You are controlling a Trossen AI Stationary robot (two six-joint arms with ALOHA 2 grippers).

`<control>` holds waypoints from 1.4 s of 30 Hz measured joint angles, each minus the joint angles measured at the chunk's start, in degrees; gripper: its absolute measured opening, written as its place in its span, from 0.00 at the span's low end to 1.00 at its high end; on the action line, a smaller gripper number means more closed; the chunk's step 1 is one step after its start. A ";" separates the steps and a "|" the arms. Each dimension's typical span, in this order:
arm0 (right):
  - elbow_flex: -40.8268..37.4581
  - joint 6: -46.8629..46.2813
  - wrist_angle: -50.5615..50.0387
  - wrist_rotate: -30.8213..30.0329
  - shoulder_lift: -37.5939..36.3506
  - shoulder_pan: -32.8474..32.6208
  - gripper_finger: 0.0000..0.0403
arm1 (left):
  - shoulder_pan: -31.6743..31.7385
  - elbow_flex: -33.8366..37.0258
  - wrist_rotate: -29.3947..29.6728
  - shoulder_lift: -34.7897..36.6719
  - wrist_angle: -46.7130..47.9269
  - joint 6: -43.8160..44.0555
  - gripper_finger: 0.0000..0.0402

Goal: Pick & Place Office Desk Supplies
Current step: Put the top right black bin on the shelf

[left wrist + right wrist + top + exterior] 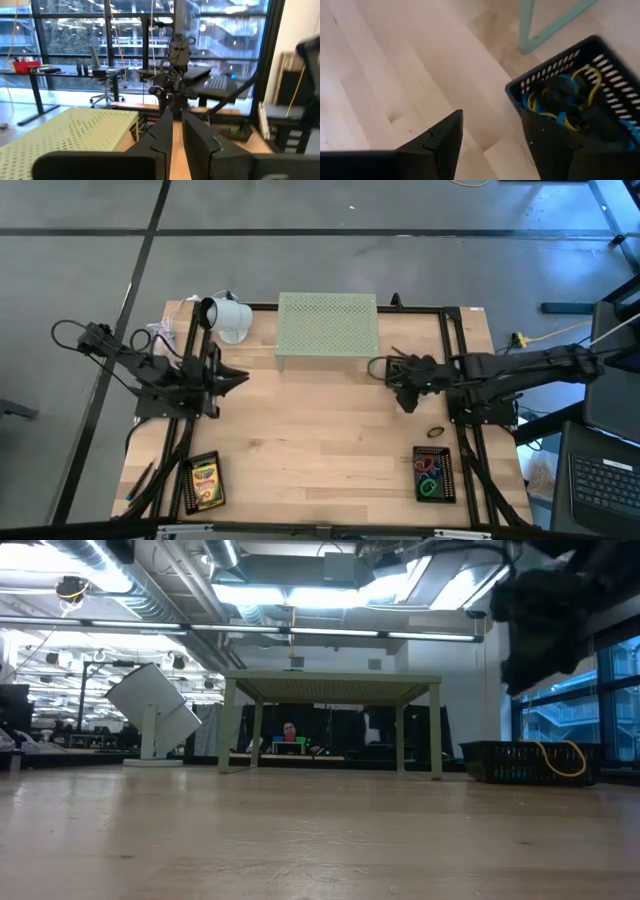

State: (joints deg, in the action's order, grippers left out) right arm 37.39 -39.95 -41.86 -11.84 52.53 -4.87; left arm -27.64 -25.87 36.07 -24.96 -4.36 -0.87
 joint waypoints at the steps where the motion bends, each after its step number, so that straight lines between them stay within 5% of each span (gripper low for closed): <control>1: 0.00 0.46 0.40 0.68 1.24 0.21 0.52 | 0.00 0.00 0.00 -0.77 -0.02 -0.89 0.10; 6: 1.30 1.86 1.56 1.42 7.14 1.76 0.61 | 0.00 0.00 0.38 -4.43 -0.08 -3.14 0.18; 17: 2.29 -16.63 4.27 0.91 16.72 7.25 0.68 | 0.00 0.00 6.02 -6.33 -0.33 0.05 0.29; 32: 2.34 -14.73 9.72 0.73 25.75 9.69 0.52 | 0.00 0.00 5.97 -6.33 -0.15 0.09 0.29; 42: 2.34 -13.57 9.30 2.65 26.19 9.69 0.23 | 0.00 0.00 5.89 -6.33 -0.13 0.09 0.29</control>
State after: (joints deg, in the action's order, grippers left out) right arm 39.72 -53.52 -32.56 -9.19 78.72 4.82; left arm -27.64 -25.87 41.97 -31.29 -4.49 -0.78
